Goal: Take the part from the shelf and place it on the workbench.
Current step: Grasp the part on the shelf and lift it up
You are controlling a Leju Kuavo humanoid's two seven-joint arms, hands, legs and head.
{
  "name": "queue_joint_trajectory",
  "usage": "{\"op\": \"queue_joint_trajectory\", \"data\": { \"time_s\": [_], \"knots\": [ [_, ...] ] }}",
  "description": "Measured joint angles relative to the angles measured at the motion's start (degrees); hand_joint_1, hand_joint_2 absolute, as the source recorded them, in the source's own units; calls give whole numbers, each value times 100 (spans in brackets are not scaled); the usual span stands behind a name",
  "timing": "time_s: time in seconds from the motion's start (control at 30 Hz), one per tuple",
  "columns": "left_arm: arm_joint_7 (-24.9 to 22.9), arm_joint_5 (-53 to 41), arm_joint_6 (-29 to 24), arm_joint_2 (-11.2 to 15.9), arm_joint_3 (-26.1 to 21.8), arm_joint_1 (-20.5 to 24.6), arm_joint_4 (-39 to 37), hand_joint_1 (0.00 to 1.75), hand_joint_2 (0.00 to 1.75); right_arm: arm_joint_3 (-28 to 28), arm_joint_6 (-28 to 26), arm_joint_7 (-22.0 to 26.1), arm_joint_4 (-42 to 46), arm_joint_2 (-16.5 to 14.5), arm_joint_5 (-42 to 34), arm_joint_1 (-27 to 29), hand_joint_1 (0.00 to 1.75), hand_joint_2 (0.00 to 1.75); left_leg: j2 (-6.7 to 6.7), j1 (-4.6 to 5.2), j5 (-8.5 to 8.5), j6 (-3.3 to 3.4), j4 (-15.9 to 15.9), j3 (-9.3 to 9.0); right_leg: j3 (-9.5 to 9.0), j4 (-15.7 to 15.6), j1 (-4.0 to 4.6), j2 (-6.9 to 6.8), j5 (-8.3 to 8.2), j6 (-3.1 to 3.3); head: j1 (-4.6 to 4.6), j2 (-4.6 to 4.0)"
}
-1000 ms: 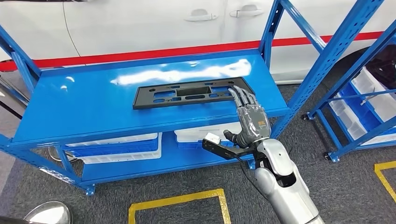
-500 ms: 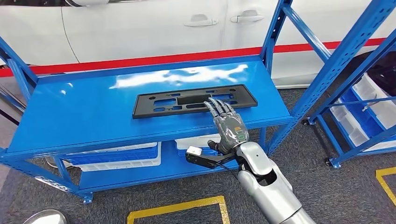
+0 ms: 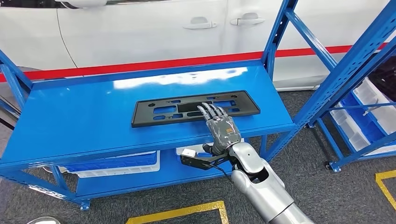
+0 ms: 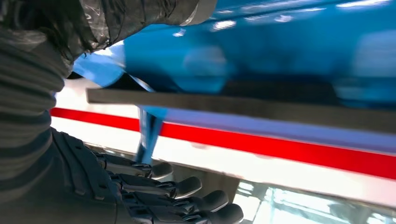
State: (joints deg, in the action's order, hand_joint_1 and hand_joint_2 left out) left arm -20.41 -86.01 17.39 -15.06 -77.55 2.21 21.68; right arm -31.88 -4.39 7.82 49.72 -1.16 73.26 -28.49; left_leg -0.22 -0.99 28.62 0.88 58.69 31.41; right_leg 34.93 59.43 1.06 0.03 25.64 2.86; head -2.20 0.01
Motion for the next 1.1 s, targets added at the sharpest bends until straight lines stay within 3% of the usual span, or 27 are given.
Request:
{"op": "queue_joint_trajectory", "data": {
  "time_s": [0.1,0.2,0.23,0.27,0.33,0.4,0.43,0.53,0.6,0.63,0.7,0.73,0.77,0.8,0.87,0.9,0.93,1.0,1.1],
  "knots": [
    [-8,0,5,-13,0,9,55,0,0,-4,-17,-22,-45,-36,-34,-21,0,175,15,12,153,-74,262,75,-212,-218,-81,-8,-4,6,-4,-1],
    [-10,0,33,-19,0,0,119,0,0,-20,-23,-58,-89,-87,-65,-34,0,175,13,-12,522,-142,1318,703,-331,-260,-107,-12,59,10,-6,-1],
    [-10,0,46,-19,0,-7,146,0,0,-24,-21,-77,-103,-96,-78,-29,0,175,14,-22,523,-167,1547,890,-363,-253,-113,-11,96,0,-7,-1],
    [-11,0,62,-20,-1,-15,180,0,0,-26,-20,-97,-116,-98,-91,-25,0,175,15,-32,408,-190,1579,982,-402,-241,-124,-8,137,-17,-6,-1],
    [-11,0,85,-21,-2,-27,240,0,0,-27,-20,-136,-130,-105,-107,-25,0,175,19,-61,-111,-231,976,817,-501,-200,-158,4,244,-75,-6,-1],
    [-10,0,101,-32,-2,-29,283,0,0,-27,-26,-163,-136,-114,-116,-34,0,175,11,-65,-409,-232,316,536,-538,-130,-159,18,364,-161,-12,-1],
    [-9,0,105,-39,-2,-27,298,0,0,-27,-30,-168,-138,-117,-120,-38,0,175,6,-60,-423,-205,157,465,-533,-102,-149,23,408,-198,-15,-1],
    [-9,0,110,-64,-2,-25,324,0,0,-27,-40,-176,-139,-124,-131,-51,0,175,-5,-44,-326,-70,115,425,-545,-93,-139,28,474,-269,-19,0],
    [-9,-1,110,-80,-3,-26,347,0,0,-27,-40,-193,-138,-125,-138,-64,0,175,-2,-57,-292,9,90,365,-469,134,-154,17,606,-313,-15,-1],
    [-9,-1,111,-84,-4,-25,358,0,0,-27,-40,-205,-139,-125,-141,-68,0,175,0,-59,-272,43,80,335,-324,419,-162,10,728,-334,-13,0],
    [-9,-1,112,-87,-4,-19,370,0,0,-27,-35,-224,-146,-125,-142,-61,0,175,3,-41,-226,87,78,296,154,1190,-172,5,979,-357,-10,0],
    [-9,-1,112,-88,-4,-19,370,0,0,-27,-28,-230,-150,-125,-142,-48,0,175,-1,-28,-201,96,79,273,374,1474,-173,5,1013,-356,-10,1],
    [-9,0,112,-91,-4,-22,372,0,0,-27,-15,-237,-155,-125,-142,-35,0,175,-6,-14,-172,101,79,238,508,1573,-170,5,929,-342,-10,0],
    [-9,0,111,-93,-4,-25,375,0,0,-27,4,-244,-157,-125,-138,-27,0,175,-11,1,-138,101,79,189,529,1444,-158,6,722,-310,-10,0],
    [-9,0,105,-117,-5,-31,387,0,0,-27,52,-260,-165,-125,-110,-29,0,175,-19,24,-63,94,69,82,318,755,-111,6,184,-184,-12,-1],
    [-9,0,101,-135,-5,-28,396,0,0,-28,83,-264,-178,-125,-83,-36,0,175,-20,32,-31,81,61,39,199,438,-74,1,8,-111,-21,-1],
    [-9,0,93,-151,-6,-25,403,0,0,-36,112,-265,-197,-127,-49,-46,0,175,-19,23,-10,60,52,19,111,217,-38,-4,-57,-44,-23,-1],
    [-9,0,73,-172,-7,-11,414,0,0,-61,171,-261,-259,-135,22,-72,0,175,-5,2,9,3,18,-2,45,58,16,-10,-11,32,-26,-1],
    [-9,-1,36,-176,-7,15,416,0,0,-137,231,-239,-389,-163,102,-112,0,175,27,9,104,-68,119,1,-173,-205,-58,-9,-20,40,-25,1]
  ]
}}
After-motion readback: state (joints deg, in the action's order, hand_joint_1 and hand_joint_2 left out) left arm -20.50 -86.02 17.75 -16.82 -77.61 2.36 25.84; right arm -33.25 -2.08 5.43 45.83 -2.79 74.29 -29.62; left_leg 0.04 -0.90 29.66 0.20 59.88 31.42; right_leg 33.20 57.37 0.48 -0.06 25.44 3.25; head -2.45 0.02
